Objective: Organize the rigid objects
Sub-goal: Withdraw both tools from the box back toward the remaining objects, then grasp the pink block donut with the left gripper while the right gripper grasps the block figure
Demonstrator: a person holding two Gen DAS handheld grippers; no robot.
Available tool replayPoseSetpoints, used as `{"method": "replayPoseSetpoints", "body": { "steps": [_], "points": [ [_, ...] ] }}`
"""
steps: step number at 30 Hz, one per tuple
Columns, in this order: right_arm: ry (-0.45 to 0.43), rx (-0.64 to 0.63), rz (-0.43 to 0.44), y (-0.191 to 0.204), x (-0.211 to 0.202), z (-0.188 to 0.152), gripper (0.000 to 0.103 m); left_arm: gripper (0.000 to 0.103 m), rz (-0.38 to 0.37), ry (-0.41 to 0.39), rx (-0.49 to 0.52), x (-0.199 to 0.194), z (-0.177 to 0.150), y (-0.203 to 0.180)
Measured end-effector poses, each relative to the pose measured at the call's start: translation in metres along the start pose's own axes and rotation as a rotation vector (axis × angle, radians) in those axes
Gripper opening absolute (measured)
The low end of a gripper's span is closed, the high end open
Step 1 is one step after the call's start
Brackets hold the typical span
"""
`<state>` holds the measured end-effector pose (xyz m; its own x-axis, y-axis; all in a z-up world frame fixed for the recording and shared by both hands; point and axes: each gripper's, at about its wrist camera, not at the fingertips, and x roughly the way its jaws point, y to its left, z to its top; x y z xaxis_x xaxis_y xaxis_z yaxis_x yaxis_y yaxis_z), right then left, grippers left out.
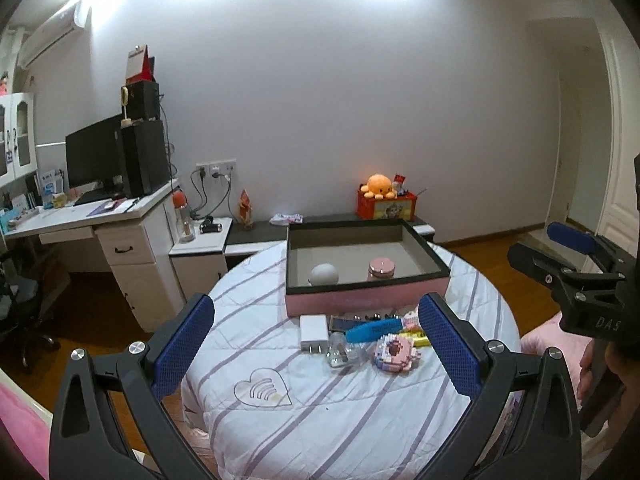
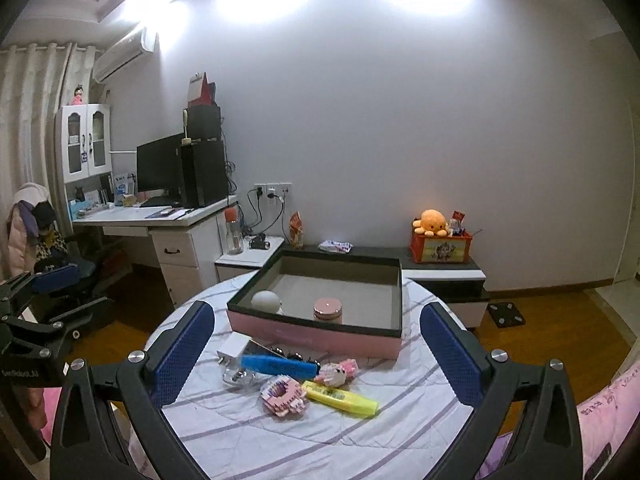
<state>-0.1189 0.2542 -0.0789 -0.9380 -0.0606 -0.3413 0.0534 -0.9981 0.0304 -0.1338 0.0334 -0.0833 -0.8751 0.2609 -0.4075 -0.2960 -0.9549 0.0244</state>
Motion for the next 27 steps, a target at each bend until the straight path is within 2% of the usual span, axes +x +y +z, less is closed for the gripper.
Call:
{"method": "replayPoseSetpoints", "body": {
  "steps": [5, 11, 19, 27],
  "points": [
    [0.035, 0.009, -0.016, -0.010, 0.009, -0.007, 0.103, 0.103, -0.012, 0.044, -0.001, 0.017, -0.007, -0.012],
    [0.104, 0.028, -0.068, -0.031, 0.032, -0.027, 0.103, 0.103, -0.069, 0.127, 0.002, 0.052, -0.026, -0.044],
    [0.202, 0.080, -0.103, -0.071, 0.062, -0.057, 0.103, 0.103, -0.146, 0.300, 0.026, 0.112, -0.059, -0.095],
    [0.267, 0.118, -0.089, -0.100, 0.082, -0.079, 0.103, 0.102, -0.127, 0.416, -0.023, 0.159, -0.087, -0.108]
  ]
}}
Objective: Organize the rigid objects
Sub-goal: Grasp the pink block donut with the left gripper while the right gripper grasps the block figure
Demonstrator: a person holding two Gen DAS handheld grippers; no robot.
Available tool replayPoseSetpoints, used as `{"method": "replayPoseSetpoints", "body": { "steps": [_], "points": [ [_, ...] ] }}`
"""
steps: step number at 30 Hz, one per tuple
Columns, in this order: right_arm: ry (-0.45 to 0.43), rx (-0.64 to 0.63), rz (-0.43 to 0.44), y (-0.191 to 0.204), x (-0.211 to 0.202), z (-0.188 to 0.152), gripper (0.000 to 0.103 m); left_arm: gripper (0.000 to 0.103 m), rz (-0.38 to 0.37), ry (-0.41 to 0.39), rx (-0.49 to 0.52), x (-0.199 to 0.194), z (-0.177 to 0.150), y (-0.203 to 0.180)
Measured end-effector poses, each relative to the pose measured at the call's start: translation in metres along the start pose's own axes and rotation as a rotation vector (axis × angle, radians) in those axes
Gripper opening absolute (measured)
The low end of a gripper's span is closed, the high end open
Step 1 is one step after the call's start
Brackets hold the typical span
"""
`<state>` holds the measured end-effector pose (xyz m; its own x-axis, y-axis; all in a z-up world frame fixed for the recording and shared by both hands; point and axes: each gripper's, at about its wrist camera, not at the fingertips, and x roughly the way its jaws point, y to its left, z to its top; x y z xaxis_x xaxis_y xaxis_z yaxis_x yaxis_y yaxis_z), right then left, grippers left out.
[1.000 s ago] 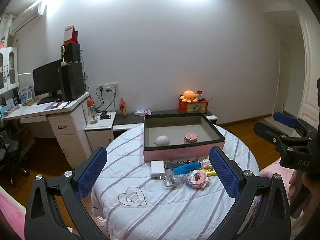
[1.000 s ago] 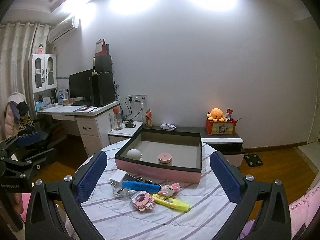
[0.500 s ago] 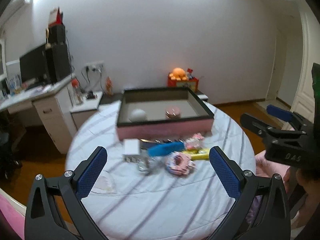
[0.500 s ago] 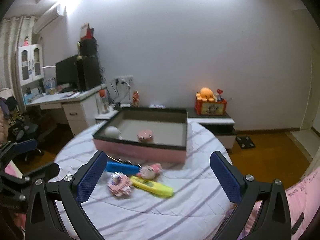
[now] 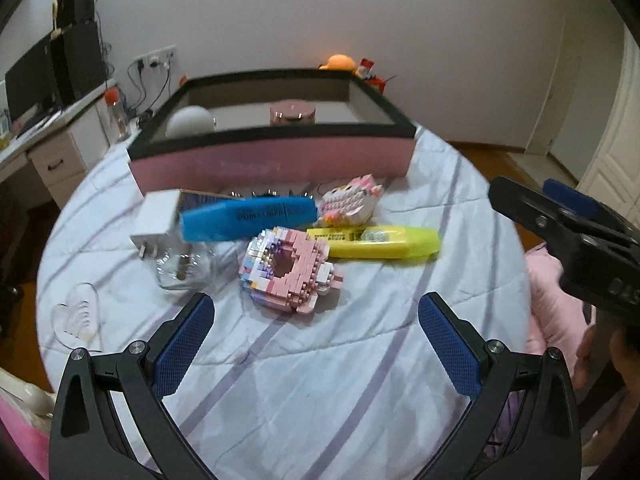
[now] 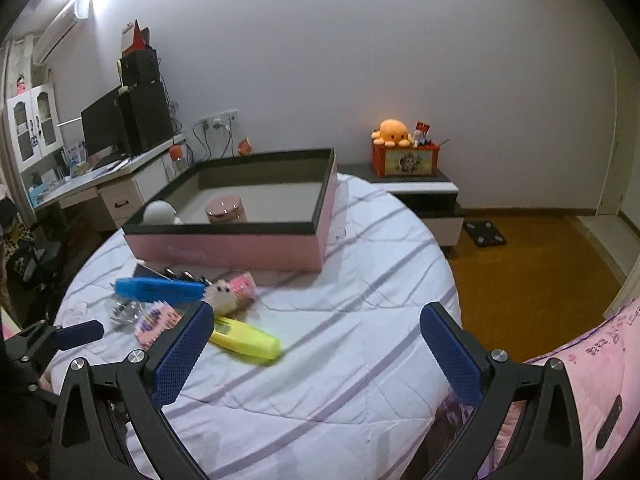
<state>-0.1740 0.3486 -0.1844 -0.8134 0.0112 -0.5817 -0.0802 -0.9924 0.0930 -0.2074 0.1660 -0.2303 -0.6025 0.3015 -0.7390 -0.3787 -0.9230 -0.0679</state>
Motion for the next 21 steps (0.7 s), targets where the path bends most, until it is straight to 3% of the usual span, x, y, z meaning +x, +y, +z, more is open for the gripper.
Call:
{"method": "replayPoseSetpoints", "body": {
  "steps": [10, 14, 21],
  "points": [
    [0.057, 0.014, 0.039, -0.012, 0.023, -0.008, 0.103, 0.091, 0.014, 0.060, -0.011, 0.034, 0.011, 0.006],
    [0.067, 0.016, 0.043, -0.013, 0.026, -0.009, 0.103, 0.064, 0.018, 0.082, 0.013, 0.043, 0.015, 0.009],
    [0.080, 0.010, 0.043, -0.008, 0.032, -0.009, 0.103, 0.064, -0.016, 0.087, 0.033, 0.034, 0.010, 0.014]
  ]
}}
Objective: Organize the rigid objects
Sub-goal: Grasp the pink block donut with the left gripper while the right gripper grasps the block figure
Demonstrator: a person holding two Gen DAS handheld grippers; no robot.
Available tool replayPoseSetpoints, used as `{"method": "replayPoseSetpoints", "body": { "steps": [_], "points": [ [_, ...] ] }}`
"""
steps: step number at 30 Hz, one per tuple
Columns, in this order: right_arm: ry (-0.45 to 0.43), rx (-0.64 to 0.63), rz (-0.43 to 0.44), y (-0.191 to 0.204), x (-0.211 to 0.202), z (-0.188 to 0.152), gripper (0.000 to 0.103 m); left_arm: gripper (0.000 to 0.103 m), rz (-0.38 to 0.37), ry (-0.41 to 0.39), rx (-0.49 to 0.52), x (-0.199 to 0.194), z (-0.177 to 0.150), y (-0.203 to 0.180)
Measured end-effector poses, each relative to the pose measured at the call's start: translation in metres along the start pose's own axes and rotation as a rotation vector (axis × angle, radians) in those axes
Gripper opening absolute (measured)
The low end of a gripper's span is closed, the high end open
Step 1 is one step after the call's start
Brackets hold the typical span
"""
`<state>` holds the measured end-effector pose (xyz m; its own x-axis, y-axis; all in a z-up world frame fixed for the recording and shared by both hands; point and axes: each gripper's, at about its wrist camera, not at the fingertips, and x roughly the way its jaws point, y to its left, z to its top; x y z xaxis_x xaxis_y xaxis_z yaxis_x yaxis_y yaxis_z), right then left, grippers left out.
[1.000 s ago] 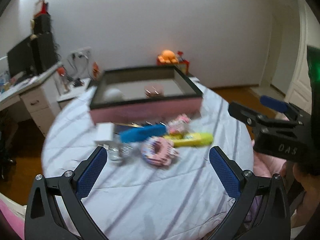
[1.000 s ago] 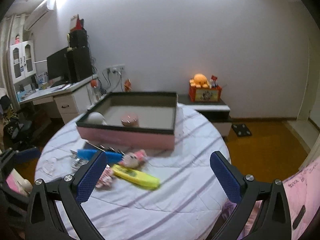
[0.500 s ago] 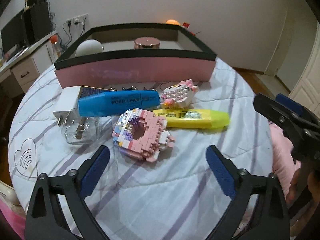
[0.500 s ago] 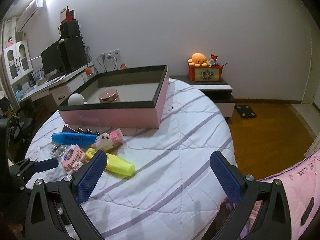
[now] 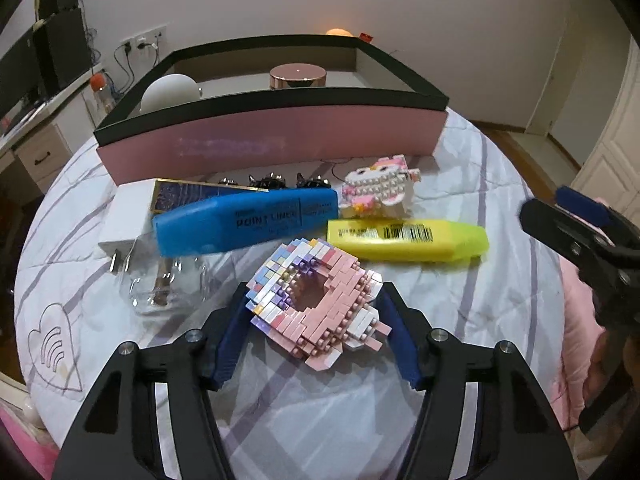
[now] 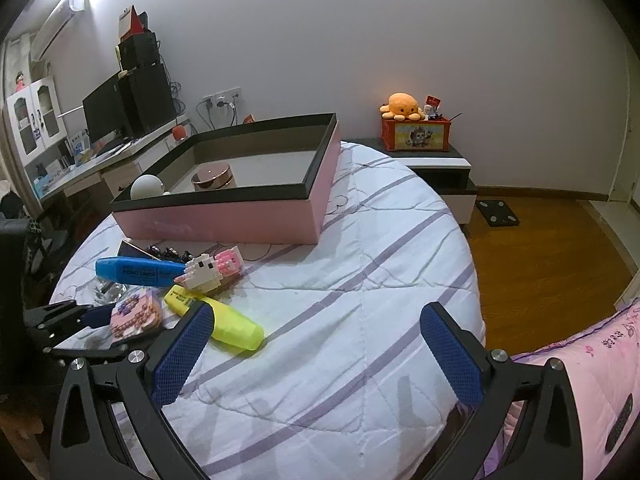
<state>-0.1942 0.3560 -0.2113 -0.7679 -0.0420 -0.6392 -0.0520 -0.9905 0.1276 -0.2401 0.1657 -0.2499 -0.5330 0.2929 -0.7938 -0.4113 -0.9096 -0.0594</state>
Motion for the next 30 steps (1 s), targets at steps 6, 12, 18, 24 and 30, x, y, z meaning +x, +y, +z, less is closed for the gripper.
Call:
{"method": "replayPoseSetpoints", "body": {
  "steps": [6, 12, 18, 24, 30],
  "points": [
    [0.012, -0.019, 0.021, 0.017, 0.009, 0.002, 0.103, 0.064, -0.014, -0.009, -0.003, -0.016, -0.007, 0.007],
    [0.045, -0.055, 0.048, 0.041, 0.027, 0.003, 0.103, 0.064, 0.003, -0.042, -0.019, -0.034, -0.008, 0.027],
    [0.077, -0.083, 0.057, 0.059, 0.044, 0.006, 0.103, 0.064, 0.030, -0.068, -0.054, -0.039, -0.003, 0.049],
    [0.119, -0.106, 0.054, 0.068, 0.060, 0.011, 0.103, 0.064, 0.019, -0.083, -0.066, -0.040, 0.003, 0.061],
    [0.172, -0.130, 0.065, 0.071, 0.077, 0.017, 0.091, 0.064, 0.008, -0.084, -0.076, -0.038, 0.004, 0.070]
  ]
}}
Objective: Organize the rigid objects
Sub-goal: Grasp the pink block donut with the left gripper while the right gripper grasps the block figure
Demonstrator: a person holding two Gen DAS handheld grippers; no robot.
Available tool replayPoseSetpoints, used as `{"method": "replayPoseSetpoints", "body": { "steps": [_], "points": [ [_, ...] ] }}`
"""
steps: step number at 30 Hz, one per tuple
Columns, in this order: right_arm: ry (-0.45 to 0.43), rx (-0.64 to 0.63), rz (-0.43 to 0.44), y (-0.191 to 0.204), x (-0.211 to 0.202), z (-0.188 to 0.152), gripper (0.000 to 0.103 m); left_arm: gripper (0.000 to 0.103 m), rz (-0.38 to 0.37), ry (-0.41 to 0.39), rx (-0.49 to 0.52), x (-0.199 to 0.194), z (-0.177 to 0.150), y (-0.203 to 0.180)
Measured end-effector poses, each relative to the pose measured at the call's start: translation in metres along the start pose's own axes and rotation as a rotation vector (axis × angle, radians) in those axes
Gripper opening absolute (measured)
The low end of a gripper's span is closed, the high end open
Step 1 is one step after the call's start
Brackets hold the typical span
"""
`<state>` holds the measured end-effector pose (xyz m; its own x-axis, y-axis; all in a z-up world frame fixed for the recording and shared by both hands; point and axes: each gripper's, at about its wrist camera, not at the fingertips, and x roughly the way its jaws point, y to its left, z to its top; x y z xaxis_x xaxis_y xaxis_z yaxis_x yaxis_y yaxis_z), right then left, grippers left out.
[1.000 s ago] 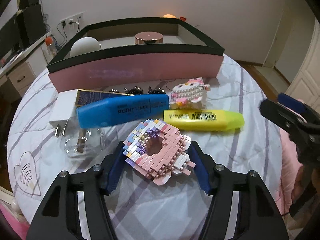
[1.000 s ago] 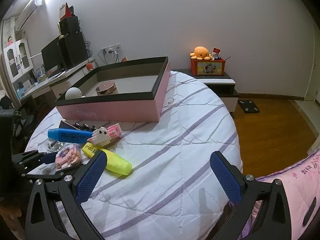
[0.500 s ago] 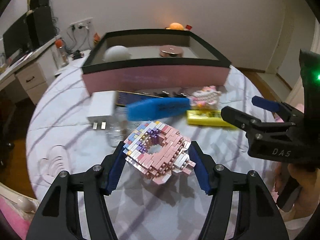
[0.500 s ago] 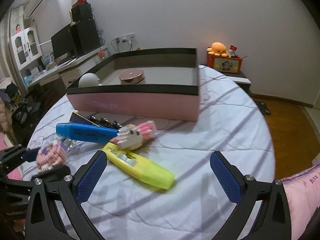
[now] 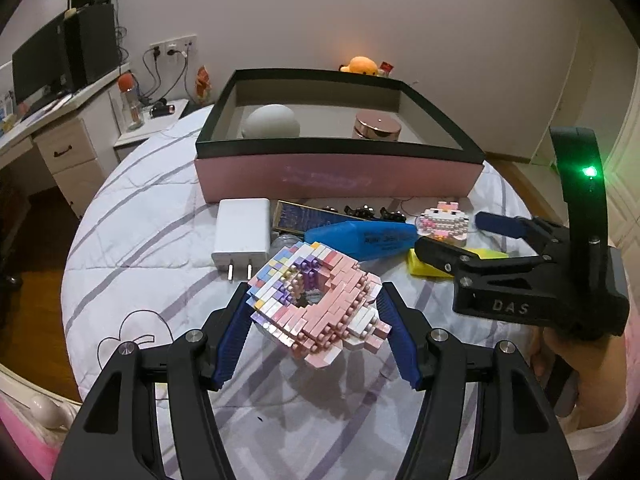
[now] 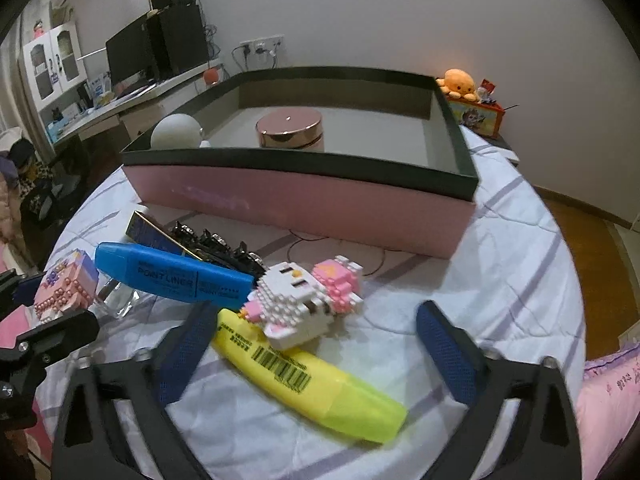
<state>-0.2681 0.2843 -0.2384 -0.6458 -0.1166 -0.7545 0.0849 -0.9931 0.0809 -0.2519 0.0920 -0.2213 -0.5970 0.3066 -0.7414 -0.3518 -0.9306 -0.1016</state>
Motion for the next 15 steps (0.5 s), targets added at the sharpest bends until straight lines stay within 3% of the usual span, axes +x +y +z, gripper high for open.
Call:
{"method": "replayPoseSetpoints", "body": {
  "steps": [3, 5, 15],
  "points": [
    [0.004, 0.006, 0.020, -0.002, 0.000, 0.000, 0.077, 0.064, -0.006, -0.002, 0.003, 0.000, 0.001, 0.001],
    [0.006, 0.013, 0.025, -0.003, -0.001, 0.001, 0.062, 0.064, -0.011, -0.006, 0.010, -0.002, 0.002, 0.000],
    [-0.021, 0.004, 0.009, -0.002, -0.017, -0.002, 0.061, 0.063, -0.021, -0.014, 0.030, -0.010, 0.000, -0.001]
  ]
}}
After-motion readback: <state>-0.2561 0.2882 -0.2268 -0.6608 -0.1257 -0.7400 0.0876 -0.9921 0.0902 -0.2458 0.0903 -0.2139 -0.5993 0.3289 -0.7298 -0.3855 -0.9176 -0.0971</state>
